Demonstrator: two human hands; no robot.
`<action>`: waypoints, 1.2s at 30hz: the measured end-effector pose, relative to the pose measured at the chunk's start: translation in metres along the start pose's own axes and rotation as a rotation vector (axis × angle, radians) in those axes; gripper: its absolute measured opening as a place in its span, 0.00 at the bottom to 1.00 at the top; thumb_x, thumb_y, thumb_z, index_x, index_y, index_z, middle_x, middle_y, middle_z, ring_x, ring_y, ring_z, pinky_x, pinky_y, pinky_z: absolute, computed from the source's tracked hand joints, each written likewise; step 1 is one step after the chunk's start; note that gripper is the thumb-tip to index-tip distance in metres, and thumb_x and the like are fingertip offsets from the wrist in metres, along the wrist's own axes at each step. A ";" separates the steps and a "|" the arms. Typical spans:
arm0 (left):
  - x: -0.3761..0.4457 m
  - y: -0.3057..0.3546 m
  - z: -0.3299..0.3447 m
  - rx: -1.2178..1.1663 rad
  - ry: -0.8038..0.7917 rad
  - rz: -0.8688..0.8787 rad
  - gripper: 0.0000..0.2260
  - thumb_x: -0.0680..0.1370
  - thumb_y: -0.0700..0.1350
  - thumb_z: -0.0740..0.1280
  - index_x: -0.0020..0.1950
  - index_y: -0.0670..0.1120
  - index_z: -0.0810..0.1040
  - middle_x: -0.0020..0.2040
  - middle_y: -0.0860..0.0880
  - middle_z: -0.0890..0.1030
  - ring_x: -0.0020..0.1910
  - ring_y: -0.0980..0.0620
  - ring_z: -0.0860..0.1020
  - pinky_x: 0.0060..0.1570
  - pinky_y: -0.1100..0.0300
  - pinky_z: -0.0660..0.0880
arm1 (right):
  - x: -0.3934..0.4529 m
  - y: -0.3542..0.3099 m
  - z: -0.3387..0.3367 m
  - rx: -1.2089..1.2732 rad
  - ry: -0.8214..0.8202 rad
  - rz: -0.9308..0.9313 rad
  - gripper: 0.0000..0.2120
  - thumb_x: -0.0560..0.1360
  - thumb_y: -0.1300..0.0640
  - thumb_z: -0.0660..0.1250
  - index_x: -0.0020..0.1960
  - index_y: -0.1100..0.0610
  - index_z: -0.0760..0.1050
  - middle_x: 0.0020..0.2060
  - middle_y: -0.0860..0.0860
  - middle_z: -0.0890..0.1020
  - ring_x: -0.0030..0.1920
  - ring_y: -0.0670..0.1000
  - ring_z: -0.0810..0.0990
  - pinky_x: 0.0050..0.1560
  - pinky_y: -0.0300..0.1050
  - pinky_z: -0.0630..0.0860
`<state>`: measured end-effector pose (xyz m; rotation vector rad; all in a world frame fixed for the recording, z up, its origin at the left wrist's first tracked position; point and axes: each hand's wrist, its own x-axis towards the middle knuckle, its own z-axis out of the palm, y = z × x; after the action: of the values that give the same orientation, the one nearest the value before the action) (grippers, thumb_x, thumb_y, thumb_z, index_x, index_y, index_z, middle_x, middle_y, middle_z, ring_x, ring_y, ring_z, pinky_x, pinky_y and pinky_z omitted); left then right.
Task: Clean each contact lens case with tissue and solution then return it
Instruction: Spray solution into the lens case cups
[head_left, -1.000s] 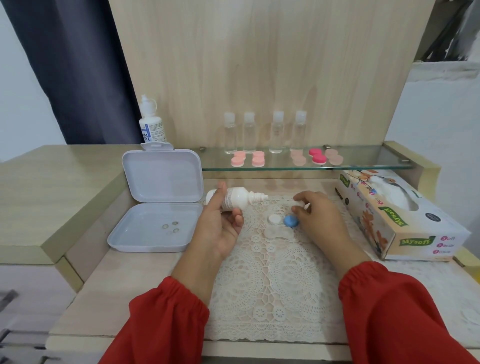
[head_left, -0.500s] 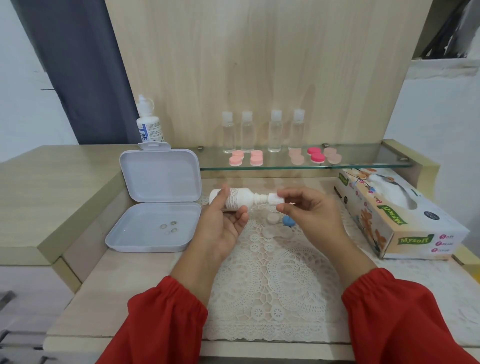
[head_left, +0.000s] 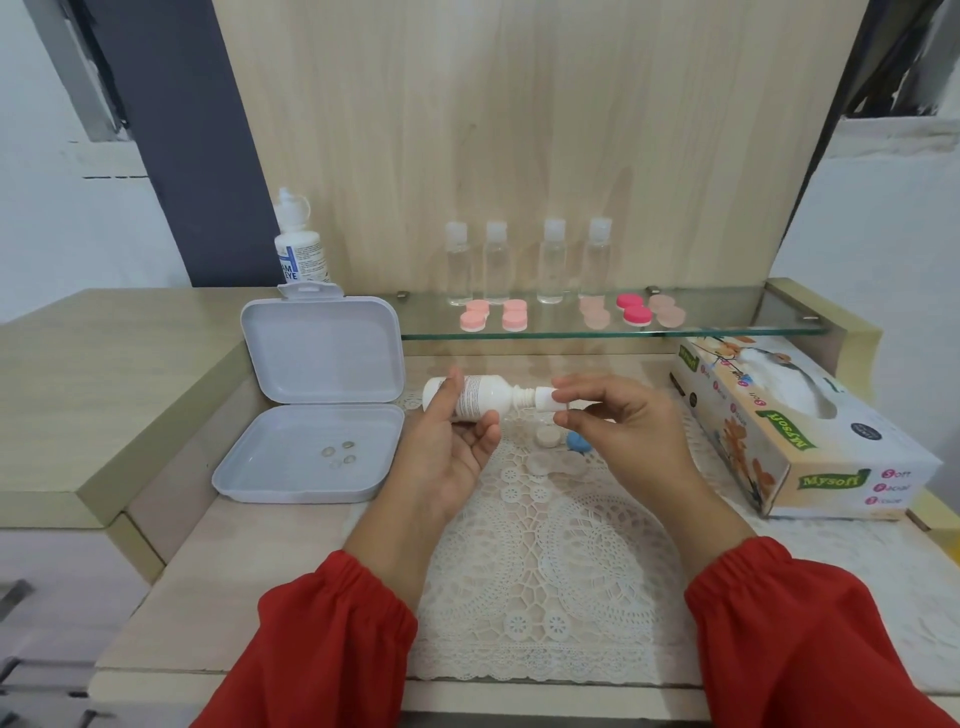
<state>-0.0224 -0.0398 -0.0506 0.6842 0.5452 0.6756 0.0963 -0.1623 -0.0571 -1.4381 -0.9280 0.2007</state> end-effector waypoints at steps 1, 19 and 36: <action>0.000 0.000 0.000 0.008 -0.006 -0.002 0.13 0.77 0.50 0.69 0.50 0.40 0.77 0.37 0.44 0.79 0.26 0.55 0.76 0.26 0.66 0.76 | 0.000 0.001 0.000 -0.020 -0.001 -0.009 0.16 0.68 0.69 0.74 0.40 0.46 0.83 0.47 0.37 0.84 0.42 0.54 0.81 0.42 0.42 0.79; 0.000 -0.004 0.002 0.025 -0.067 0.018 0.19 0.77 0.50 0.68 0.62 0.38 0.74 0.42 0.42 0.80 0.27 0.54 0.77 0.26 0.65 0.76 | -0.002 0.000 0.001 -0.113 -0.111 0.026 0.19 0.76 0.52 0.69 0.63 0.39 0.66 0.36 0.45 0.84 0.38 0.43 0.81 0.40 0.33 0.74; -0.010 0.000 0.001 0.235 -0.262 0.027 0.20 0.70 0.32 0.71 0.58 0.45 0.70 0.49 0.40 0.79 0.37 0.47 0.80 0.39 0.56 0.81 | 0.003 -0.006 -0.004 -0.023 0.157 0.147 0.21 0.78 0.49 0.64 0.32 0.61 0.74 0.21 0.52 0.74 0.22 0.43 0.71 0.27 0.32 0.70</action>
<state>-0.0280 -0.0472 -0.0476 0.9865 0.3759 0.5400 0.0980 -0.1645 -0.0504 -1.5219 -0.6995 0.1842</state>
